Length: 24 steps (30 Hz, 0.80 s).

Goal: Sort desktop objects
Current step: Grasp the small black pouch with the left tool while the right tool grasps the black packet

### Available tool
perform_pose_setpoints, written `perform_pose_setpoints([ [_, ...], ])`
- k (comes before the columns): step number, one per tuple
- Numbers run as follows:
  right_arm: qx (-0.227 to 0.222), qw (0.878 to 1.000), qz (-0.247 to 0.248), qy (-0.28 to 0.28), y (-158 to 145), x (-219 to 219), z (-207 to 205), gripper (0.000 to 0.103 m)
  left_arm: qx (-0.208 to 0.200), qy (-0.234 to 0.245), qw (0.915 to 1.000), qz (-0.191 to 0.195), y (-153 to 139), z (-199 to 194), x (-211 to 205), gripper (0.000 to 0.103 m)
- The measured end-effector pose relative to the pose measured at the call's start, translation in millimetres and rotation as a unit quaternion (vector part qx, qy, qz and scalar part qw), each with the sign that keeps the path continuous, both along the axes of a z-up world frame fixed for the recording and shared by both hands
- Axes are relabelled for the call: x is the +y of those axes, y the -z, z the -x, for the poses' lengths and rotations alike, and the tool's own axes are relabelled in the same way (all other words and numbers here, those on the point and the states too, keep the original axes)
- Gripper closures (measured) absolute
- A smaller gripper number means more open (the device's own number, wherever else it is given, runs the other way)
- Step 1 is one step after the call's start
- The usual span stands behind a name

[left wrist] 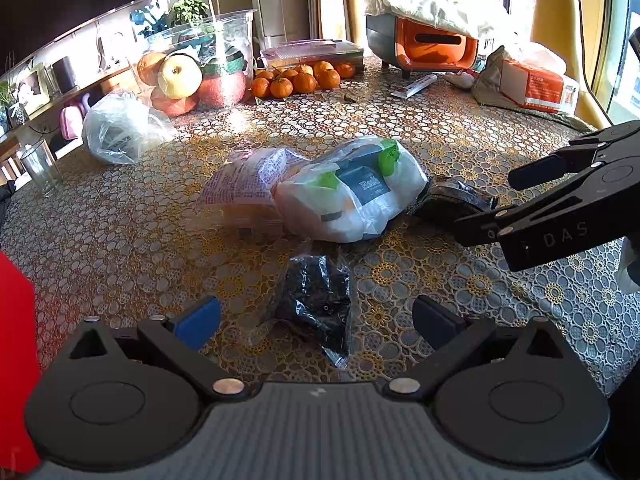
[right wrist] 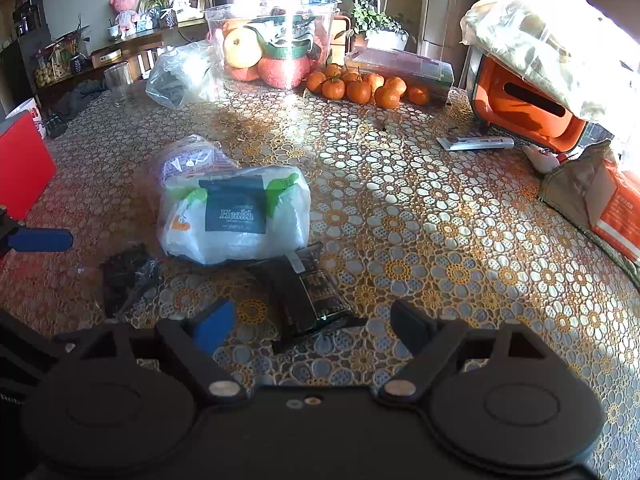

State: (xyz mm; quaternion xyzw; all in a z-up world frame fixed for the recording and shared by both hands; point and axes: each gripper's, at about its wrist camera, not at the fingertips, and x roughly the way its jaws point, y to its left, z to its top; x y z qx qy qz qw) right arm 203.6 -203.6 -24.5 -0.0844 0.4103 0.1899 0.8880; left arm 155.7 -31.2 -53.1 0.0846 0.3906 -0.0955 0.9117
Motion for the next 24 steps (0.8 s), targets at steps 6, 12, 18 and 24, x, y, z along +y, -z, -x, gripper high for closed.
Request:
perform_pose_setpoints([
  [6, 0.007, 1.0, -0.001, 0.001, 5, 1, -8, 0.027, -0.001, 0.008, 1.0, -0.003, 6, -5, -2, 0.001],
  [12, 0.015, 1.0, -0.011, 0.003, 8, 0, -14, 0.04, 0.001, 0.01, 0.9999, -0.002, 8, -10, -2, 0.013],
  [18, 0.017, 1.0, -0.011, 0.003, 10, -1, -15, 0.046, 0.006, 0.009, 0.9999, -0.002, 11, -11, -2, 0.033],
  [24, 0.025, 1.0, -0.009, 0.002, 13, 0, -14, 0.053, 0.003, 0.012, 0.9999, -0.006, 11, -10, -3, 0.044],
])
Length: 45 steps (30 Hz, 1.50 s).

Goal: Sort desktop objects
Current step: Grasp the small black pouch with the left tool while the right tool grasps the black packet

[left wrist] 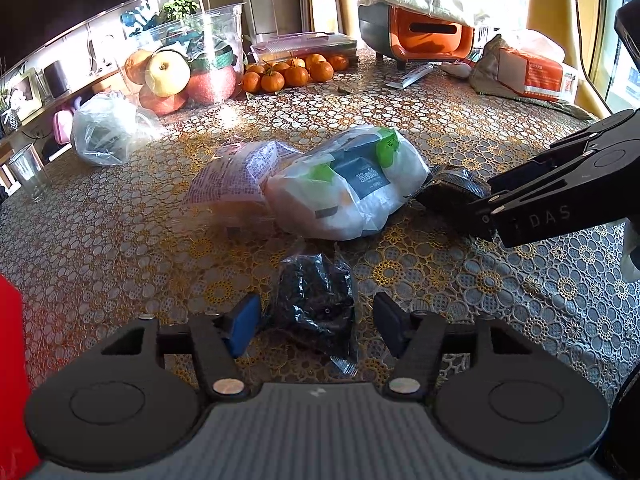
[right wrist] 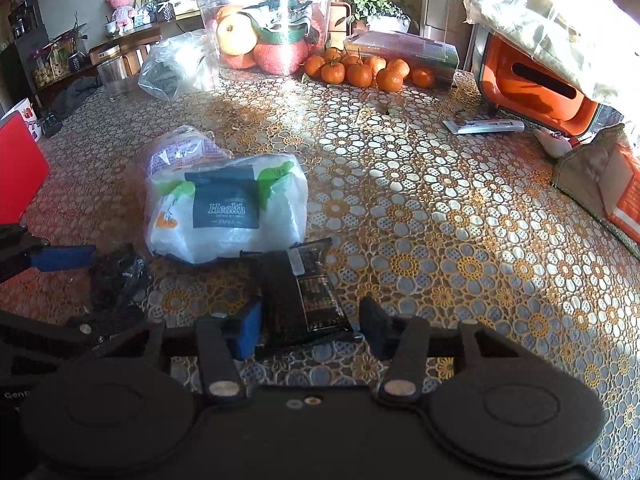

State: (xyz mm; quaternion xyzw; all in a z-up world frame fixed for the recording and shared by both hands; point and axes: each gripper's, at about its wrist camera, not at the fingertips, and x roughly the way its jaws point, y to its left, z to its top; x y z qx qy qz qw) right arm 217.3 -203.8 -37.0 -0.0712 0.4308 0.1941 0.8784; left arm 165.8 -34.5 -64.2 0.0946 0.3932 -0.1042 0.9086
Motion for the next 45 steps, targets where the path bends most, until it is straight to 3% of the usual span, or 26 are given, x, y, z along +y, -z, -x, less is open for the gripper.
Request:
perform_pose_setpoints([
  [5, 0.001, 1.0, -0.003, -0.001, -1, 0, 1, 0.061, -0.001, -0.007, 1.0, 0.0, -1, -1, 1, 0.056],
  [15, 0.0, 1.0, 0.0, 0.008, -6, 0, 10, 0.063, -0.001, -0.013, 0.9999, 0.0, -5, 3, 2, 0.069],
  [45, -0.017, 1.0, -0.024, -0.001, -51, 12, 59, 0.063, -0.022, -0.023, 0.9994, 0.012, -45, 38, 14, 0.07],
])
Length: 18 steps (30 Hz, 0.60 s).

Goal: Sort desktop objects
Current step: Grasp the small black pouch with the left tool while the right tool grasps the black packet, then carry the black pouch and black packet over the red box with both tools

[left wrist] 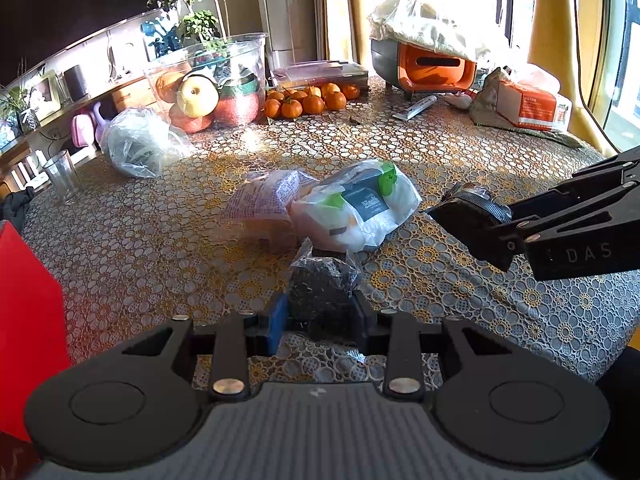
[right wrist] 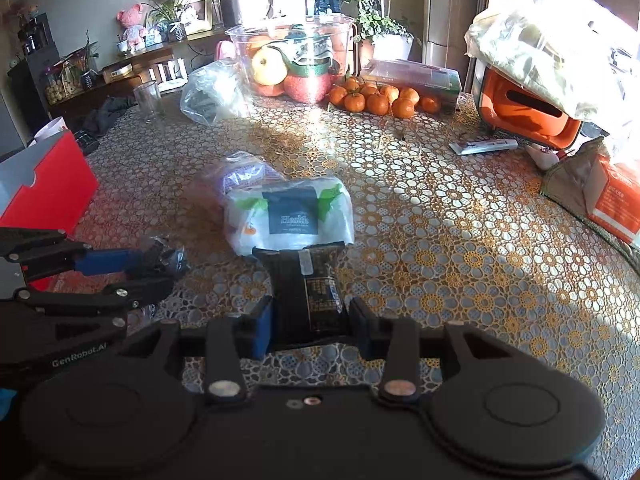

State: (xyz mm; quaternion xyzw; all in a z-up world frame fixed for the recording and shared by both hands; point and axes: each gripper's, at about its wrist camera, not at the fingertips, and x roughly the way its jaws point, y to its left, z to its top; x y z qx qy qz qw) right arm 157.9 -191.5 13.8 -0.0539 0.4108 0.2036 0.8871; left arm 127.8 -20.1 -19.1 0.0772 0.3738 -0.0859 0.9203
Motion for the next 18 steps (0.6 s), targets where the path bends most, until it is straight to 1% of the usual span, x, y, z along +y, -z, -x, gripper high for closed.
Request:
perform_pose_setpoints([
  [7, -0.017, 0.999, -0.006, -0.026, -23, 22, 20, 0.063, -0.005, -0.024, 0.9997, 0.004, -26, 21, 19, 0.07],
  [18, -0.041, 0.996, -0.014, -0.075, -58, 73, 56, 0.063, -0.019, -0.061, 0.9979, 0.012, -61, 56, 66, 0.07],
])
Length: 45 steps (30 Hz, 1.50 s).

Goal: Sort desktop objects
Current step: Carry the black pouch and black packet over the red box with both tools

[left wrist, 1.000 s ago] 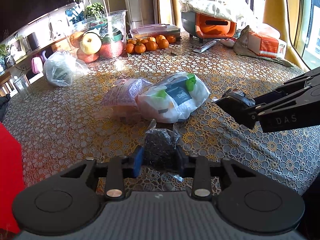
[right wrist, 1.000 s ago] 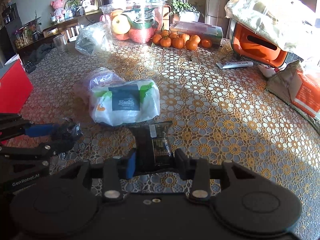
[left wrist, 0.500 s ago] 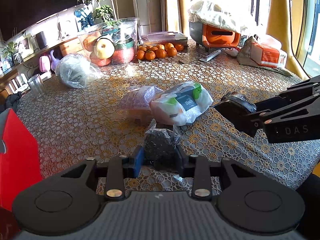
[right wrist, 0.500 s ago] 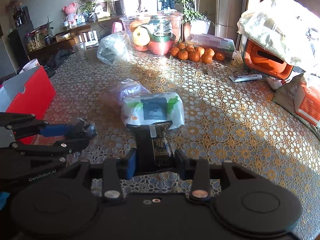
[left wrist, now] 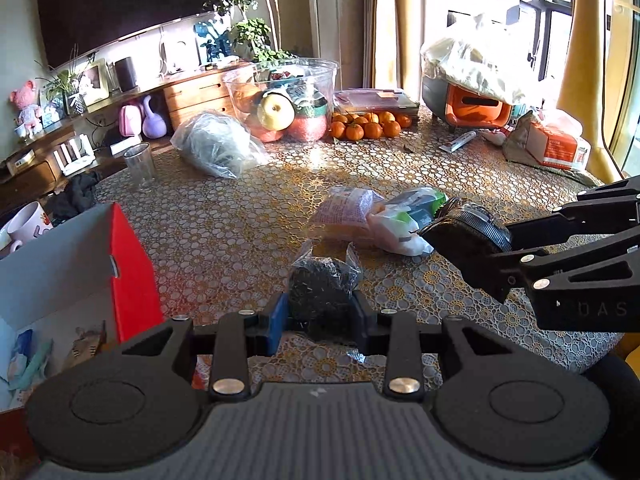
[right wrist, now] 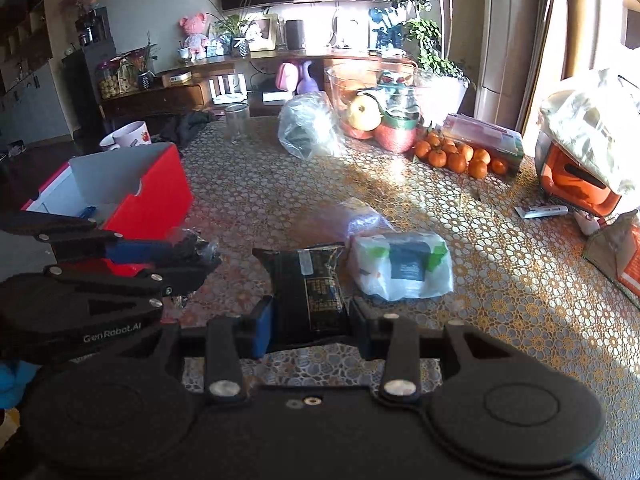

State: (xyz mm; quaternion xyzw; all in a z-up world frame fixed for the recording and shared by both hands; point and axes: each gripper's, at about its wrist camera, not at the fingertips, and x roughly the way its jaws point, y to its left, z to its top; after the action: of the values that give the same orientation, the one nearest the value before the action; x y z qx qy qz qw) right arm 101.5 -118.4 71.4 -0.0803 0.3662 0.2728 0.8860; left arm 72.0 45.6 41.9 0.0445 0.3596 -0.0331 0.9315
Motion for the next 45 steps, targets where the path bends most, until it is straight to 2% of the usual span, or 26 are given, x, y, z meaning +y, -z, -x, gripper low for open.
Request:
perform_pose_setpoints([
  [11, -0.021, 0.999, -0.008, -0.048, -26, 58, 31, 0.063, -0.025, -0.04, 0.9989, 0.0, -31, 37, 58, 0.07],
  [20, -0.035, 0.995, -0.011, -0.089, -40, 106, 48, 0.063, -0.038, -0.077, 0.9963, -0.006, -45, 64, 107, 0.07],
  [29, -0.038, 0.992, -0.015, -0.123, -42, 147, 57, 0.063, -0.044, -0.111, 0.9928, -0.013, -50, 81, 149, 0.07],
  [45, -0.033, 0.987, -0.003, -0.155, -37, 203, 44, 0.063, -0.029, -0.16, 0.9863, -0.031, -41, 79, 217, 0.07],
])
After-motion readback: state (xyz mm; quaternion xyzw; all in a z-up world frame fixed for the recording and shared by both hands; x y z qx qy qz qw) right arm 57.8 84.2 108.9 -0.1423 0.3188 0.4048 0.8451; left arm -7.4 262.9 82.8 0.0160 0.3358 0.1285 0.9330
